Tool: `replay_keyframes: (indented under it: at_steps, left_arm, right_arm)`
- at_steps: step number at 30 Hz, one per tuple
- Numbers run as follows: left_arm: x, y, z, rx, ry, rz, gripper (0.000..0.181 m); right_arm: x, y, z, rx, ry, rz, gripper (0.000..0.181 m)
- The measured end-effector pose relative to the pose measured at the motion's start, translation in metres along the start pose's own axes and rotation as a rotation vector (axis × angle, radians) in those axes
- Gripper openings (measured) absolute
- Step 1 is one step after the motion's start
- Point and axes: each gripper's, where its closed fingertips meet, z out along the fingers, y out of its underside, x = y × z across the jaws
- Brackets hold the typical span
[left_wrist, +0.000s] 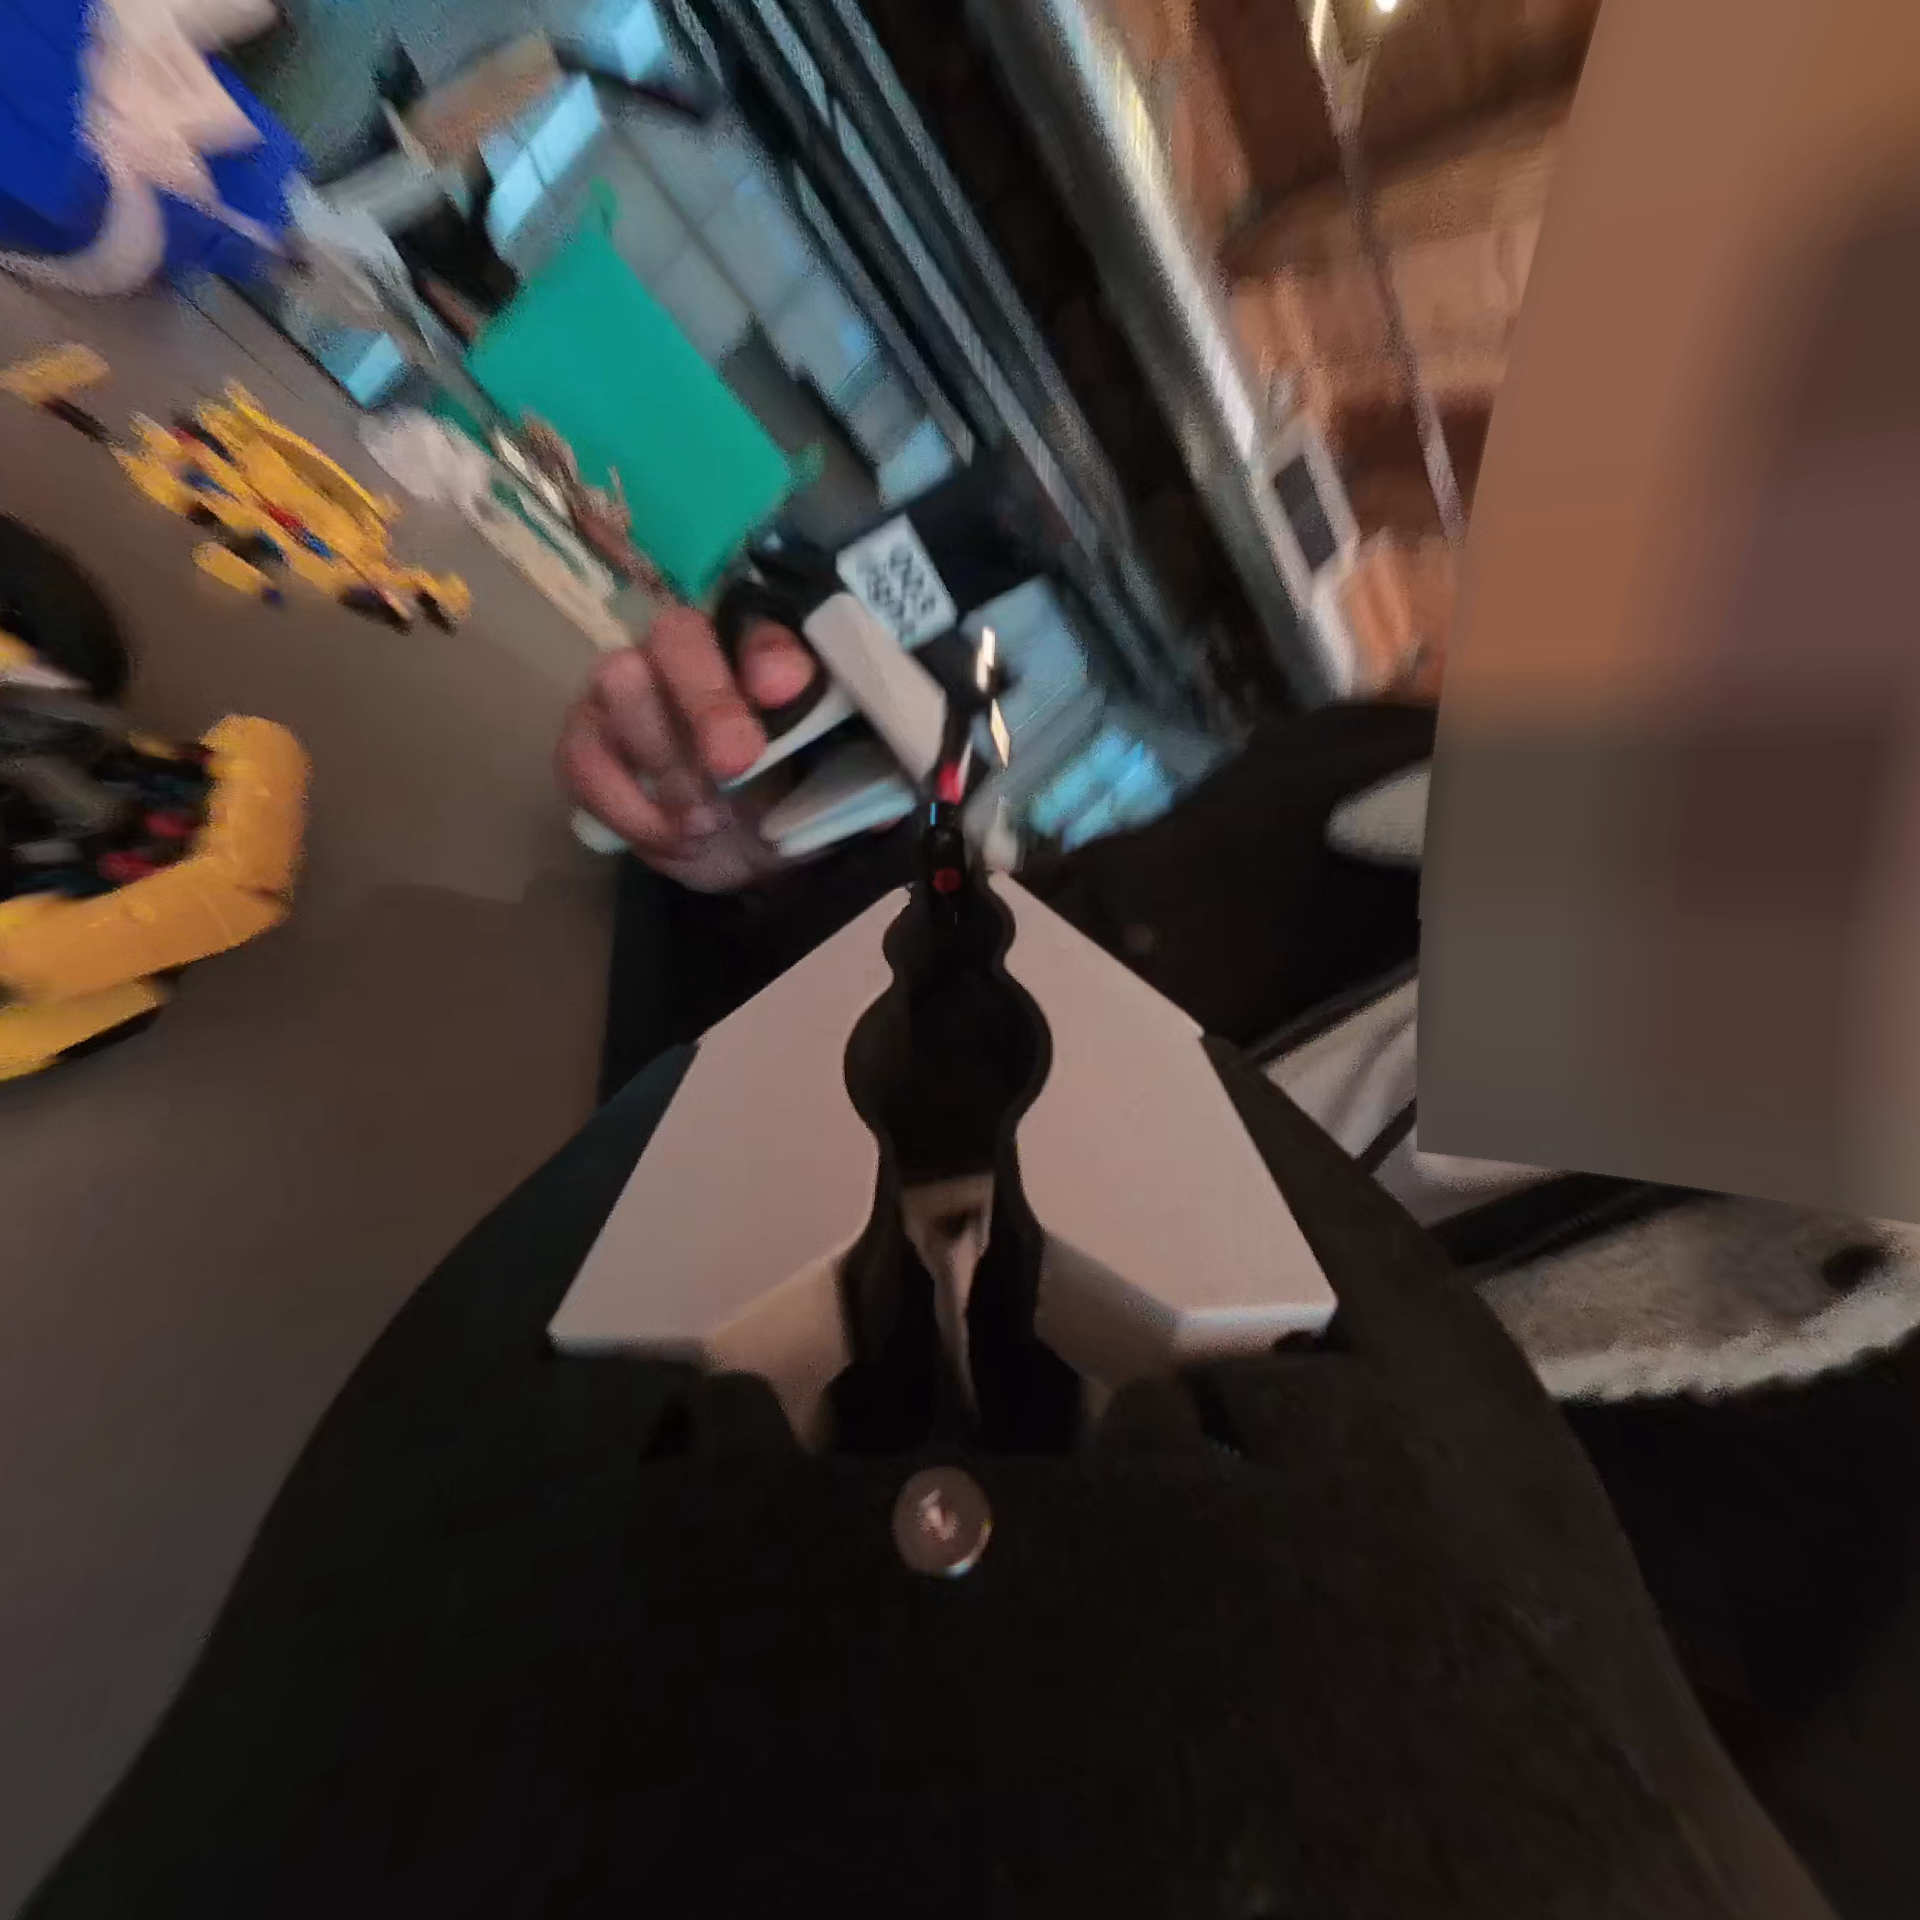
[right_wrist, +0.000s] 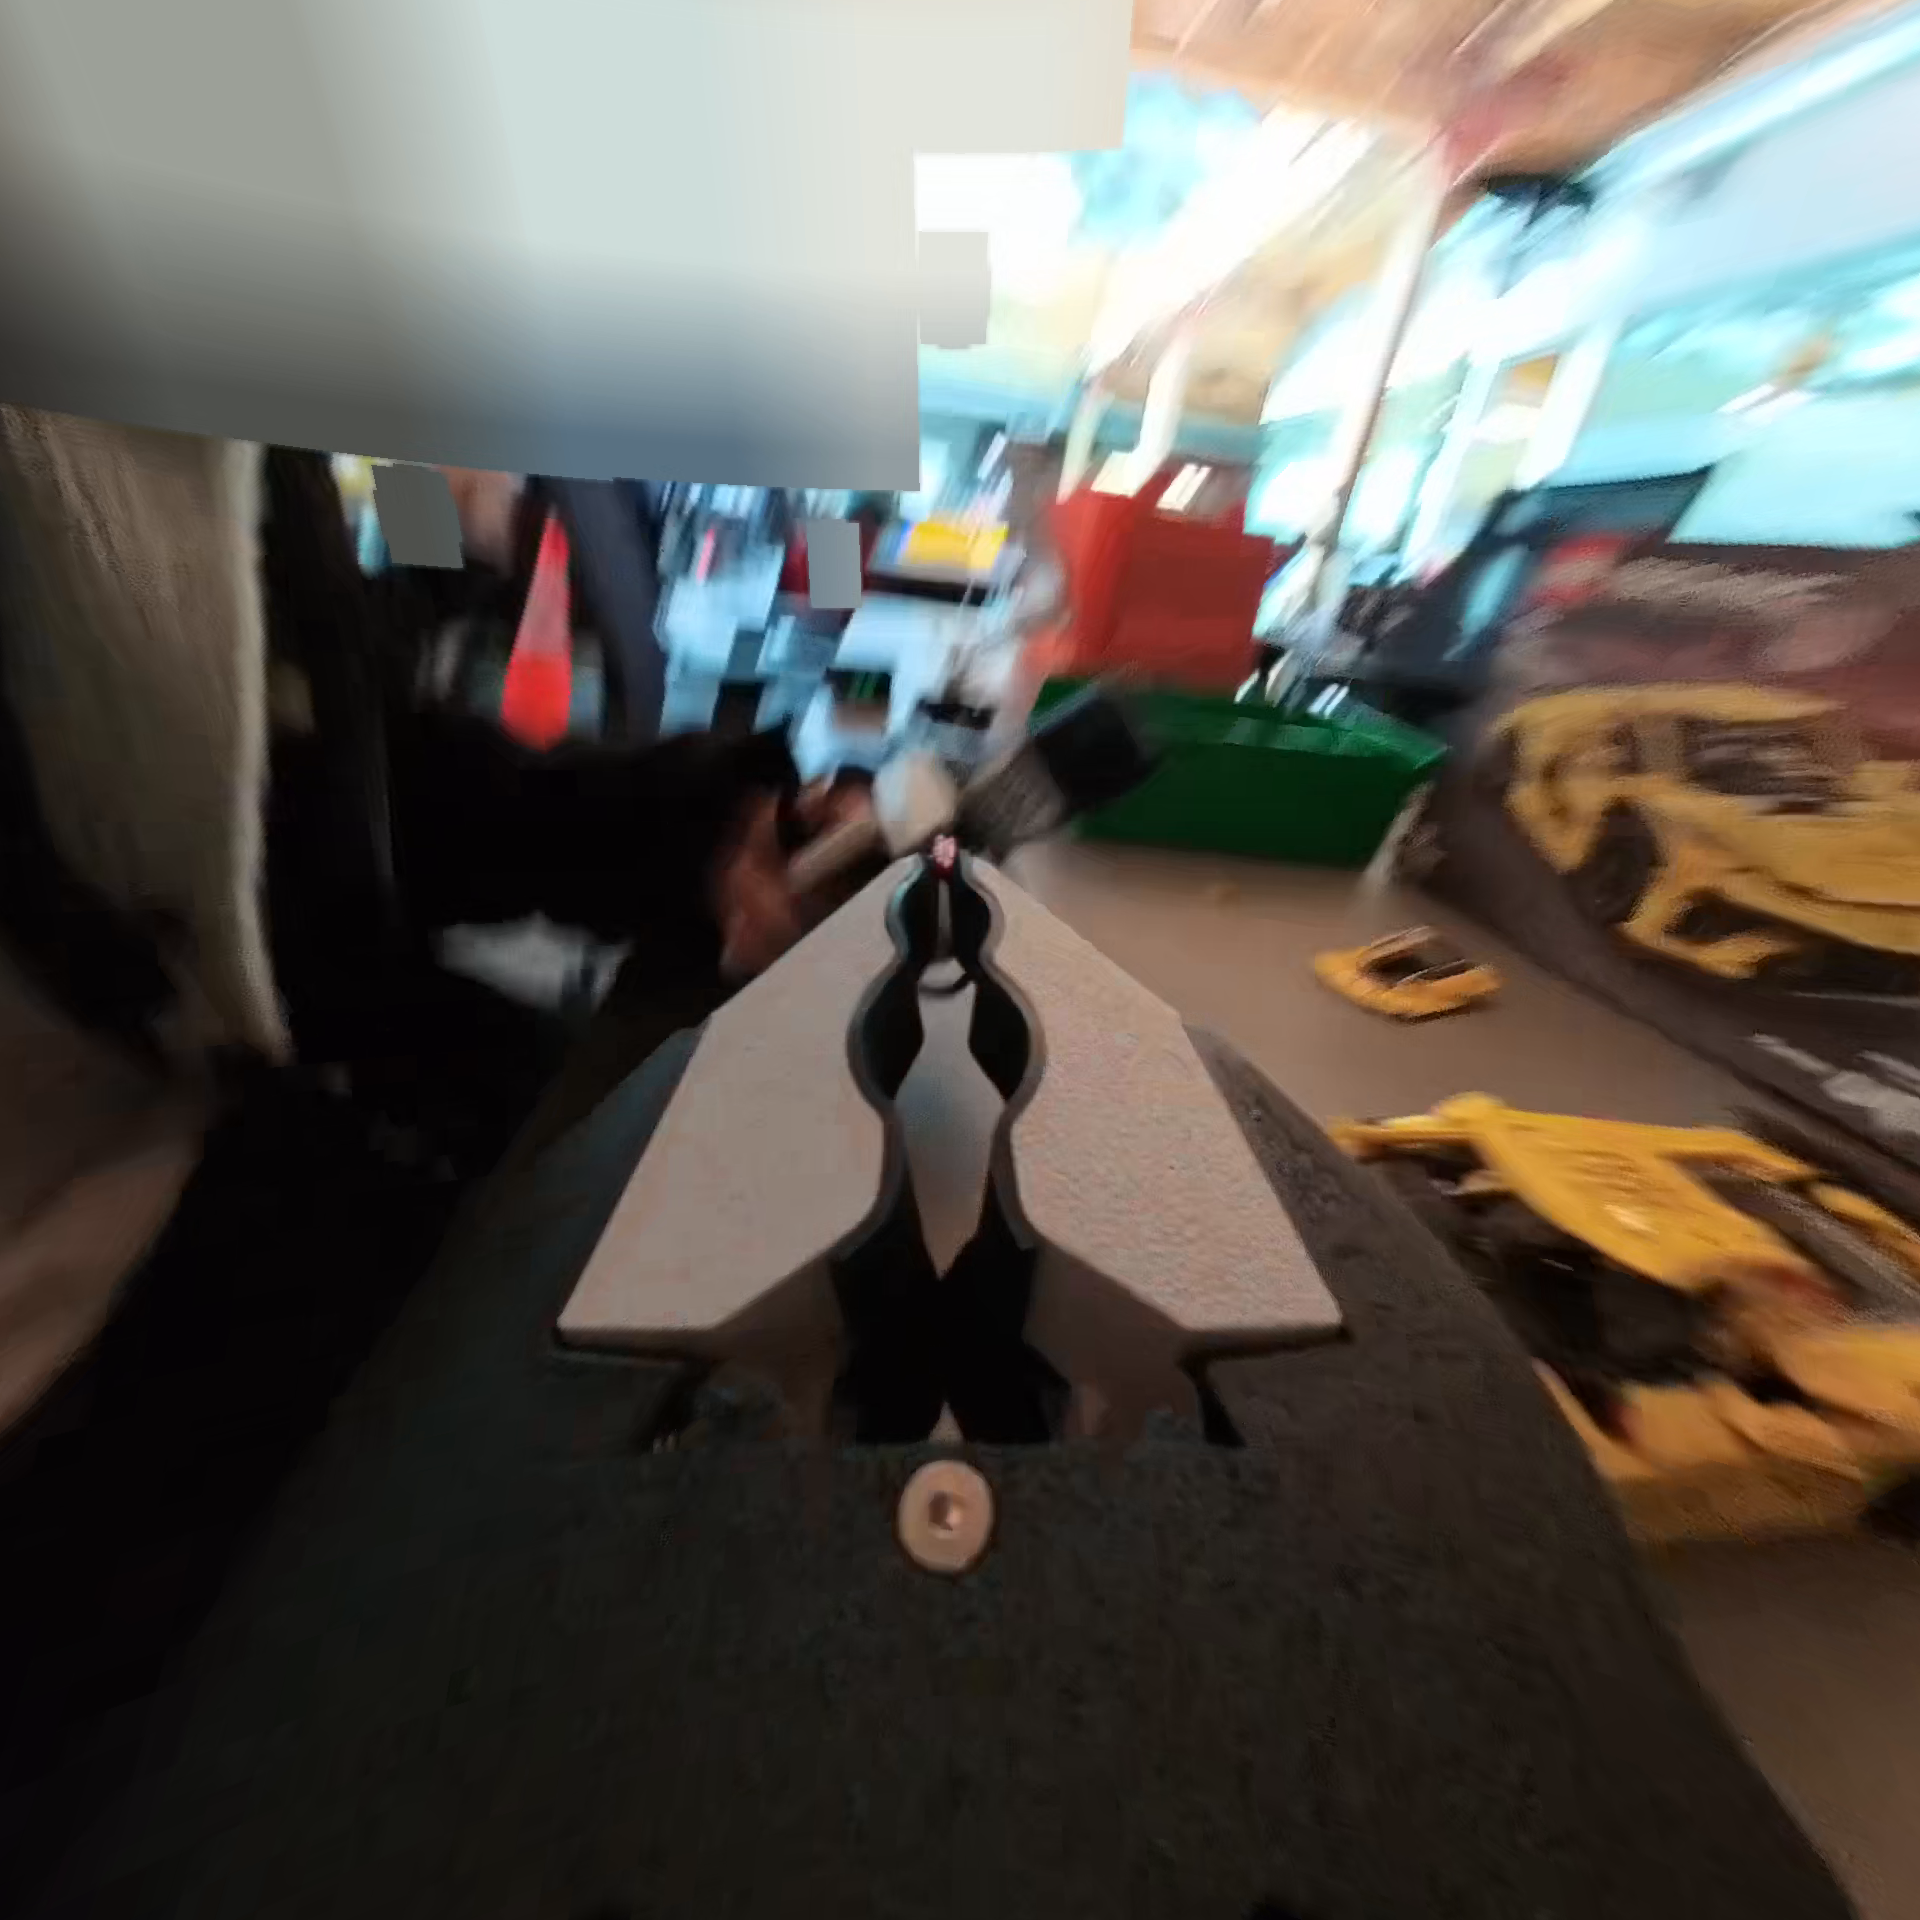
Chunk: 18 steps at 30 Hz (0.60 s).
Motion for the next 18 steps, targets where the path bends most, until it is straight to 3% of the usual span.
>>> replay_keyframes:
  at_steps: [1, 2, 4, 7, 8, 10, 12, 14, 16, 18]
  left_arm:
    - [0.0, -0.011, -0.012, 0.075, 0.008, -0.032, 0.005]
    - [0.002, -0.012, -0.013, 0.081, 0.006, -0.011, 0.004]
    - [-0.002, 0.002, -0.001, -0.011, -0.027, 0.037, 0.006]
    - [-0.004, -0.004, -0.004, 0.019, -0.025, 0.006, 0.005]
    - [-0.004, -0.002, -0.003, 0.013, -0.039, 0.03, 0.006]
    - [-0.002, 0.006, 0.002, -0.033, -0.059, 0.086, 0.006]
    - [-0.005, 0.013, 0.007, -0.079, -0.096, 0.119, 0.006]
    - [-0.004, 0.022, 0.013, -0.129, -0.102, 0.163, 0.006]
    - [-0.006, 0.031, 0.018, -0.182, -0.128, 0.198, 0.006]
    - [-0.009, 0.034, 0.021, -0.202, -0.149, 0.206, 0.006]
  right_arm:
    - [0.017, -0.016, -0.023, 0.079, 0.057, 0.048, 0.001]
    - [0.024, -0.005, -0.032, 0.007, 0.097, 0.011, 0.001]
    - [0.017, -0.002, -0.025, 0.014, 0.065, 0.014, 0.002]
    - [0.027, 0.0, -0.028, -0.011, 0.092, 0.029, 0.002]
    - [0.03, 0.004, -0.03, -0.04, 0.107, 0.036, 0.002]
    - [0.052, 0.031, -0.049, -0.269, 0.226, -0.003, 0.002]
    - [0.087, 0.063, -0.11, -0.601, 0.407, -0.041, 0.003]
    - [0.12, 0.086, -0.196, -0.916, 0.651, 0.027, 0.003]
    - [0.13, 0.1, -0.254, -1.077, 0.807, 0.098, 0.003]
    - [0.131, 0.11, -0.271, -1.093, 0.844, 0.144, 0.003]
